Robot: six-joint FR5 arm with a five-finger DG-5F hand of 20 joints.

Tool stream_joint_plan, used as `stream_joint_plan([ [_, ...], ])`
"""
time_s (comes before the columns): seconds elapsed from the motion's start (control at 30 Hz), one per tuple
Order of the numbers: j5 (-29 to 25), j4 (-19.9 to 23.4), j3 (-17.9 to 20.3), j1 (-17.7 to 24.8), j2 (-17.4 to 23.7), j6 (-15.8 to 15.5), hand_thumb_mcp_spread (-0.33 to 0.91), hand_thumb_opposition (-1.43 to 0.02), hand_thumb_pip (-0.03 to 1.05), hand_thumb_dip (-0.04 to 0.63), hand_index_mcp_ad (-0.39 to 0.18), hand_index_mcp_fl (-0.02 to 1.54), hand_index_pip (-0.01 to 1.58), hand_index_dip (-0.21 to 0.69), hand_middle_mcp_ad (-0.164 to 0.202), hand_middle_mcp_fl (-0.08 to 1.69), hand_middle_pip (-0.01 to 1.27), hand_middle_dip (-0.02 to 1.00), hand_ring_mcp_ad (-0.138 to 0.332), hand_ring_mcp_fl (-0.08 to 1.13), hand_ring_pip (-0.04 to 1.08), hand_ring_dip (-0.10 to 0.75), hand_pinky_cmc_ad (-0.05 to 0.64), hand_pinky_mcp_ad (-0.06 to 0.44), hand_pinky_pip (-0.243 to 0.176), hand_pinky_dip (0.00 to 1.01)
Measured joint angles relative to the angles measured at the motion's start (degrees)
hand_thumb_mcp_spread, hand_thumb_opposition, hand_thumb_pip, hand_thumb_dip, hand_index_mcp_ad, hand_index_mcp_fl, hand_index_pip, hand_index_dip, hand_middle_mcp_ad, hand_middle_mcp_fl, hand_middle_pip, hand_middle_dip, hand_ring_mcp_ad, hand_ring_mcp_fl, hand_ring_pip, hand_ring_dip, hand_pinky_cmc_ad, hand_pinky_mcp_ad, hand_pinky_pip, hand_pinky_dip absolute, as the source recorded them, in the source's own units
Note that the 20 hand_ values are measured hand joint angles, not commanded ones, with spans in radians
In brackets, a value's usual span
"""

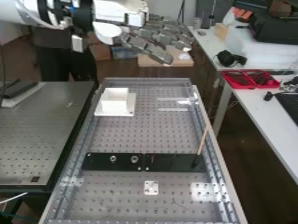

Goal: Grab the smaller nut and place it in the white container

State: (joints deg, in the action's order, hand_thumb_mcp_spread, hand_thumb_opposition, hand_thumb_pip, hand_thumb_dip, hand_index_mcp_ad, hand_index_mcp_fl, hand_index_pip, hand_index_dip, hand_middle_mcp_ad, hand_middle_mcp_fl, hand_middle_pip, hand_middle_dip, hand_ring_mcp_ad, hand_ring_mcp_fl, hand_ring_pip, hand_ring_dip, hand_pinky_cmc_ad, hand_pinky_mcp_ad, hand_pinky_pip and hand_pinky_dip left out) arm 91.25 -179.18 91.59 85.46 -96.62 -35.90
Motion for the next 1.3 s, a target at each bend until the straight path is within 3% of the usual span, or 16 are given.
stream_joint_plan([
  [0.37,0.2,-3.6,-1.6,-0.1,0.1,-0.5,0.19,-0.73,0.65,0.141,-0.112,0.1,0.12,0.33,0.059,0.02,0.11,0.24,0.159,0.01,0.07,0.127,0.428,0.307,-0.113,0.32],
  [1.0,-0.5,-1.9,-1.9,-0.6,-0.2,-2.0,0.2,-0.72,0.65,0.143,-0.112,0.12,0.1,0.356,0.059,0.02,0.11,0.24,0.159,0.01,0.07,0.131,0.443,0.307,-0.113,0.32],
  [1.3,2.0,-3.4,-2.7,-0.7,-0.1,-2.6,0.19,-0.72,0.64,0.14,-0.101,0.12,0.1,0.356,0.063,0.05,0.11,0.24,0.157,0.01,0.07,0.131,0.447,0.314,-0.113,0.32],
])
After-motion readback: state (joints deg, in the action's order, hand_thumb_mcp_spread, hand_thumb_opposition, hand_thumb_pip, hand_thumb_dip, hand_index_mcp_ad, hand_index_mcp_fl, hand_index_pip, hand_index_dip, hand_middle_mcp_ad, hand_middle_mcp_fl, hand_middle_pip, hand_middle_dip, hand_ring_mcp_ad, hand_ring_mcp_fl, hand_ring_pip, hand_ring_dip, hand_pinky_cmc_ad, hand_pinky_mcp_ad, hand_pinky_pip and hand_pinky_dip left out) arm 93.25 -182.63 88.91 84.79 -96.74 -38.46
